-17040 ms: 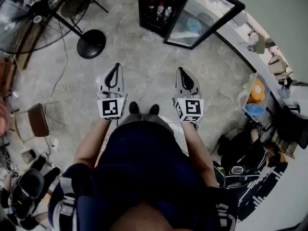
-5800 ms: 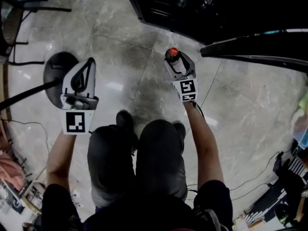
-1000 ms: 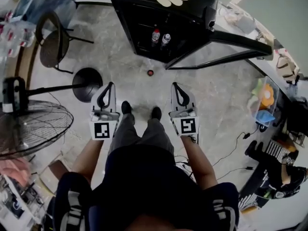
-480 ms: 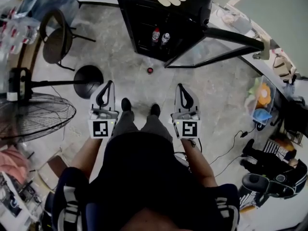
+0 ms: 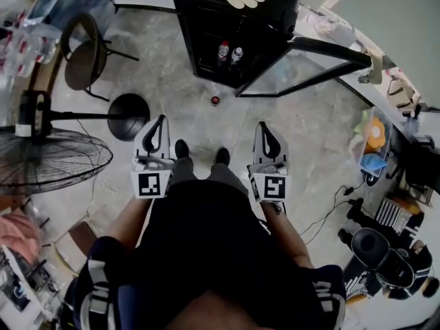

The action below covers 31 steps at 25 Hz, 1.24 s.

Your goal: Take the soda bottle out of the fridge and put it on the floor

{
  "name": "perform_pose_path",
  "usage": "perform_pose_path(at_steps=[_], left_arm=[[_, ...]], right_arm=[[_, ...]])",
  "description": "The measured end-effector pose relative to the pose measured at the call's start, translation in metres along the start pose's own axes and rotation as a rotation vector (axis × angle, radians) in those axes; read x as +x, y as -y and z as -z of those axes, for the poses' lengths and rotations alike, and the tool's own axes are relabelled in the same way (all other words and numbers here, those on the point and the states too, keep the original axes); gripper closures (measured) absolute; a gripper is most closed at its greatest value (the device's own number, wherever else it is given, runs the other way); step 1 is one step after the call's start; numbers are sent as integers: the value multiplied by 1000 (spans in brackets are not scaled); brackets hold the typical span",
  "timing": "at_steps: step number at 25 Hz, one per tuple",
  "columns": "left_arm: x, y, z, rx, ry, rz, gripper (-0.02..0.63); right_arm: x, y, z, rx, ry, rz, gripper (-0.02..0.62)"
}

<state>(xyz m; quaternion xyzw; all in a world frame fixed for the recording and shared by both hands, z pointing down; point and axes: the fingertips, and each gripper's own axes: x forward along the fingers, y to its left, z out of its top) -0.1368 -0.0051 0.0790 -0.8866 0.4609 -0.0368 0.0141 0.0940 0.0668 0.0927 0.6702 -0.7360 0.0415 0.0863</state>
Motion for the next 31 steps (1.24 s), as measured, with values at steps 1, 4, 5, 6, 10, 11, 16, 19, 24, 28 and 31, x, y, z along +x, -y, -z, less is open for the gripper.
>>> perform_pose_path(at_steps=[1, 4, 5, 6, 10, 11, 16, 19, 24, 28, 31], left_arm=[[-2, 0, -1, -3, -2, -2, 581], [-6, -2, -4, -11, -13, -11, 581], [-8, -2, -5, -9, -13, -12, 581], [-9, -2, -7, -6, -11, -13, 581], [-13, -7, -11, -5, -1, -23, 581], [-13, -8, -12, -2, -1, -24, 581], [-11, -10, -15, -11, -5, -28, 581], [-10, -11, -14, -13, -7, -29, 581], [-8, -13, -16, -10, 2, -26, 581], [-7, -15, -15, -8, 4, -32, 581], [-6, -18, -14, 1, -5, -38, 581]], right_arm=[[-2, 0, -2, 0, 0, 6, 575], [-4, -2, -6, 6, -23, 12, 575], [-4, -3, -9, 4, -5, 10, 575], [-5, -4, -12, -2, 3, 9, 575], [-8, -5, -14, -21, -1, 14, 577], [-7, -5, -16, -17, 9, 19, 577], [-6, -6, -22, -17, 5, 20, 577], [-4, -6, -24, -28, 10, 18, 577], [-1, -7, -27, -35, 11, 13, 577], [1, -5, -26, -39, 5, 17, 577], [4, -3, -24, -28, -10, 19, 577]])
